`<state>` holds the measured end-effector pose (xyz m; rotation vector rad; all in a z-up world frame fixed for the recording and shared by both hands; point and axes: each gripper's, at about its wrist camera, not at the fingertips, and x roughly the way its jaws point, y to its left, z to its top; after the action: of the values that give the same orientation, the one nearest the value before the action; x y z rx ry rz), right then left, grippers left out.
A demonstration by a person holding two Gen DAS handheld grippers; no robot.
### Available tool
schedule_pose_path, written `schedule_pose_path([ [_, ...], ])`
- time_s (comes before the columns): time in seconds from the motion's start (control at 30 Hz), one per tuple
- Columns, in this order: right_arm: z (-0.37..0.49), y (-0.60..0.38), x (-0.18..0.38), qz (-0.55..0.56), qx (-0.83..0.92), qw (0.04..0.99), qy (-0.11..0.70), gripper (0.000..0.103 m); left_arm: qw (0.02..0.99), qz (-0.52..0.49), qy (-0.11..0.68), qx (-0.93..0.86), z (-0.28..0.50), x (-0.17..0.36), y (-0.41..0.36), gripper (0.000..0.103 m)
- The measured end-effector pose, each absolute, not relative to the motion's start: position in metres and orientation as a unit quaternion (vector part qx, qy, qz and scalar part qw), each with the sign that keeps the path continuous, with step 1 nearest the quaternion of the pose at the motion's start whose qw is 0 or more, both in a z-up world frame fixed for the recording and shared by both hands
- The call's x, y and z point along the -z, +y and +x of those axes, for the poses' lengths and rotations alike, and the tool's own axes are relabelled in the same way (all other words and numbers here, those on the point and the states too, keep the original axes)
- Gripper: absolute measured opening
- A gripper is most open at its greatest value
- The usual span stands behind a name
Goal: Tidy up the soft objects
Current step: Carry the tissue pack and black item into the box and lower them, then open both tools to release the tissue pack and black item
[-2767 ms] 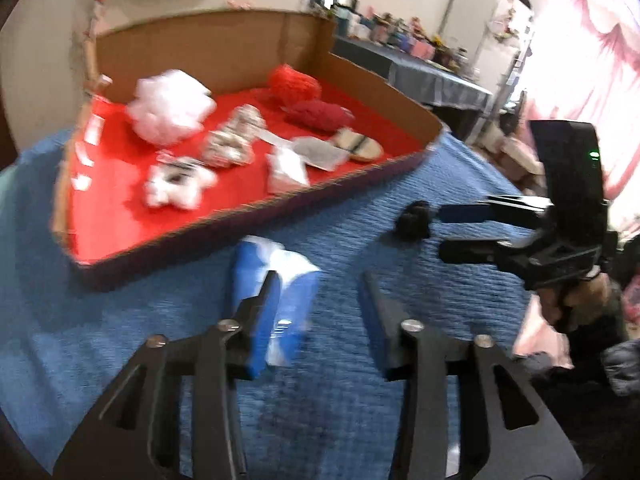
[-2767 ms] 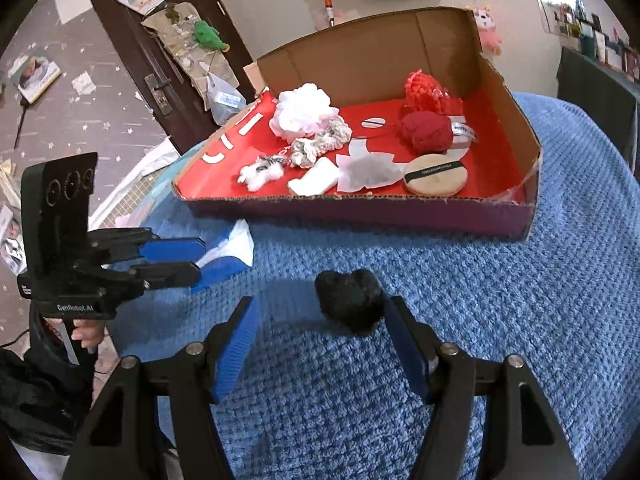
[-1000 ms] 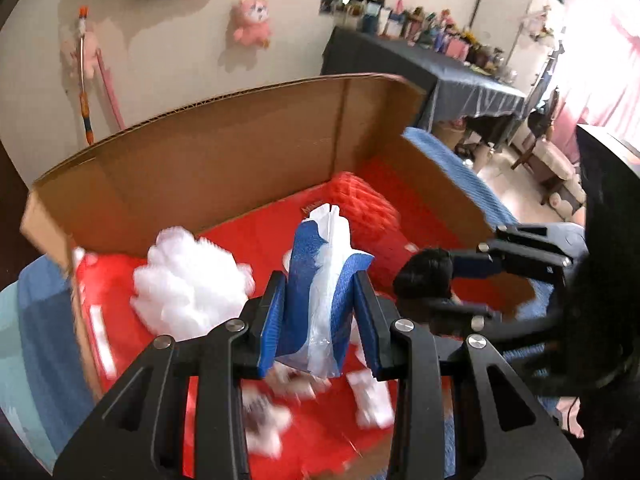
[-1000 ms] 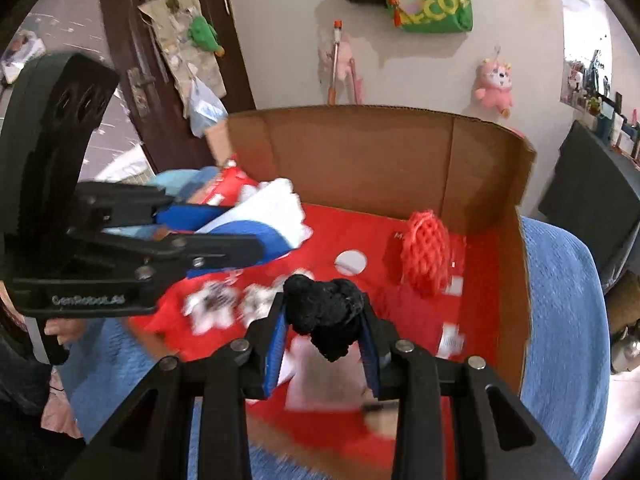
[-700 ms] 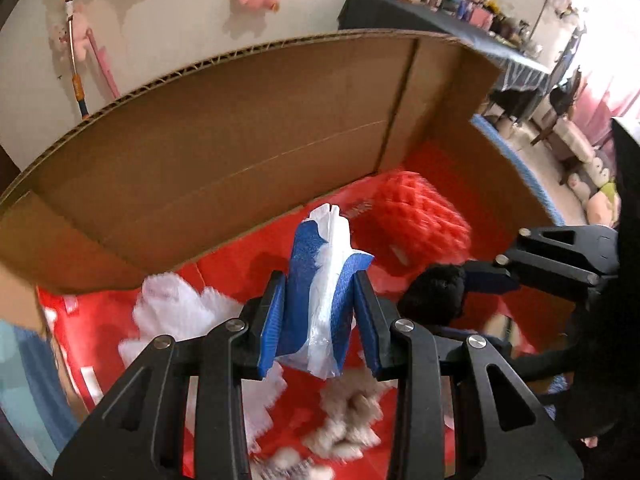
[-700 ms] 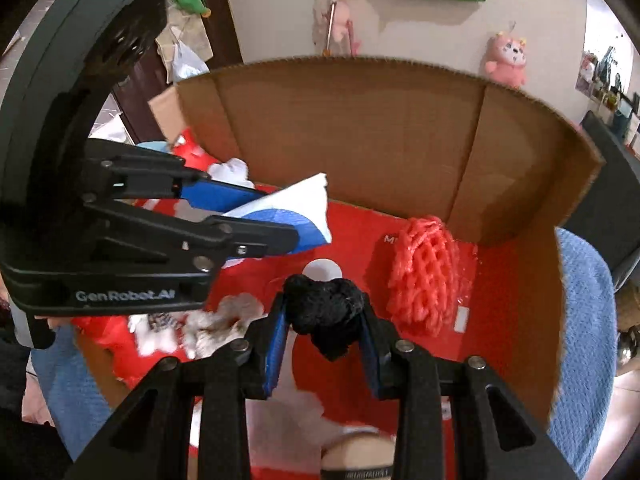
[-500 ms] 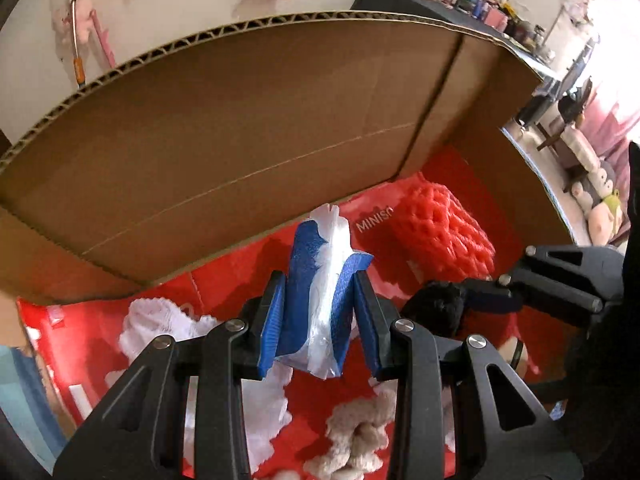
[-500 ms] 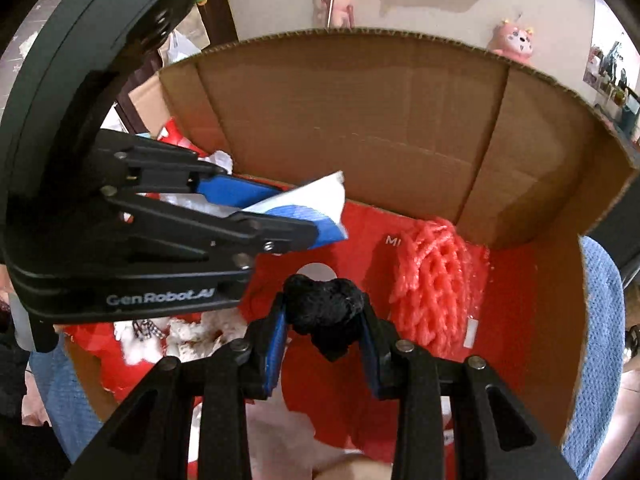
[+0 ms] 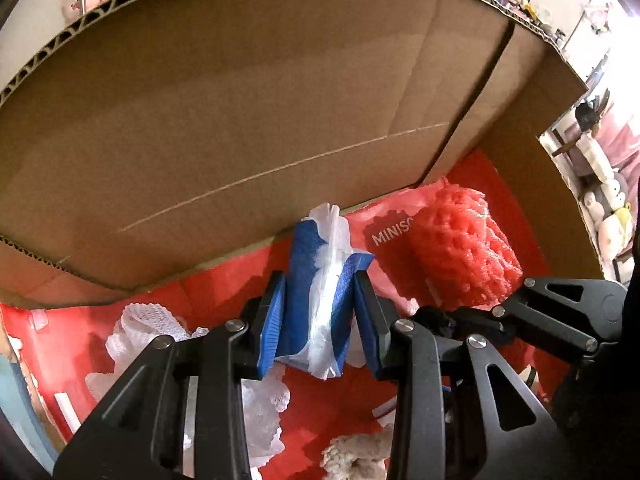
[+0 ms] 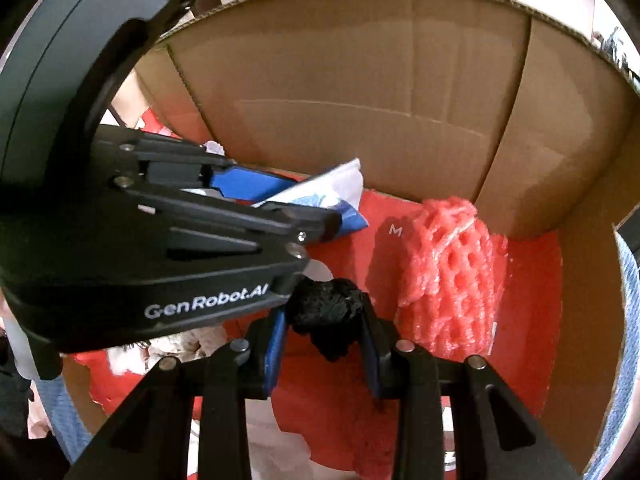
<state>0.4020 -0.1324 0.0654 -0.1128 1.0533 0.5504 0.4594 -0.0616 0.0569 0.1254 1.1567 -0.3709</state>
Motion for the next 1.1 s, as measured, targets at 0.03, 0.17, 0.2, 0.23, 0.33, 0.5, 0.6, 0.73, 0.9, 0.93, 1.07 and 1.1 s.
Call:
schedule_pose_path([
  [0.03, 0.402, -0.133, -0.064, -0.052, -0.259, 0.827, 0.497, 0.036, 0.820, 0.058, 0.543, 0.173, 0.460, -0.056, -0.061, 0.032],
  [0.17, 0.402, -0.134, -0.064, -0.049, -0.259, 0.827, 0.497, 0.036, 0.820, 0.059, 0.541, 0.175, 0.453, -0.057, -0.065, 0.032],
  [0.2, 0.402, -0.134, -0.063, -0.049, -0.259, 0.827, 0.497, 0.036, 0.820, 0.061, 0.541, 0.176, 0.451, -0.057, -0.065, 0.032],
  [0.23, 0.403, -0.133, -0.063, -0.049, -0.258, 0.827, 0.498, 0.036, 0.820, 0.064, 0.540, 0.177, 0.451, -0.057, -0.065, 0.032],
  [0.33, 0.404, -0.133, -0.059, -0.044, -0.261, 0.822, 0.504, 0.036, 0.821, 0.066, 0.538, 0.178, 0.450, -0.057, -0.067, 0.038],
  [0.5, 0.417, -0.138, -0.056, -0.041, -0.261, 0.822, 0.504, 0.037, 0.824, 0.068, 0.533, 0.181, 0.446, -0.057, -0.071, 0.042],
  [0.6, 0.421, -0.139, -0.061, -0.037, -0.262, 0.821, 0.505, 0.039, 0.824, 0.065, 0.532, 0.182, 0.444, -0.058, -0.071, 0.043],
  [0.73, 0.422, -0.140, -0.059, -0.035, -0.262, 0.822, 0.504, 0.042, 0.825, 0.058, 0.532, 0.184, 0.450, -0.059, -0.064, 0.048],
  [0.9, 0.418, -0.142, -0.056, -0.032, -0.263, 0.824, 0.502, 0.049, 0.826, 0.056, 0.530, 0.183, 0.447, -0.066, -0.059, 0.050],
  [0.93, 0.417, -0.142, -0.055, -0.032, -0.263, 0.824, 0.501, 0.050, 0.826, 0.055, 0.530, 0.183, 0.446, -0.067, -0.057, 0.050],
  [1.07, 0.413, -0.142, -0.058, -0.033, -0.264, 0.826, 0.498, 0.054, 0.828, 0.055, 0.528, 0.181, 0.443, -0.072, -0.060, 0.055],
  [1.1, 0.412, -0.142, -0.059, -0.032, -0.265, 0.826, 0.497, 0.055, 0.828, 0.055, 0.527, 0.181, 0.442, -0.074, -0.060, 0.055],
])
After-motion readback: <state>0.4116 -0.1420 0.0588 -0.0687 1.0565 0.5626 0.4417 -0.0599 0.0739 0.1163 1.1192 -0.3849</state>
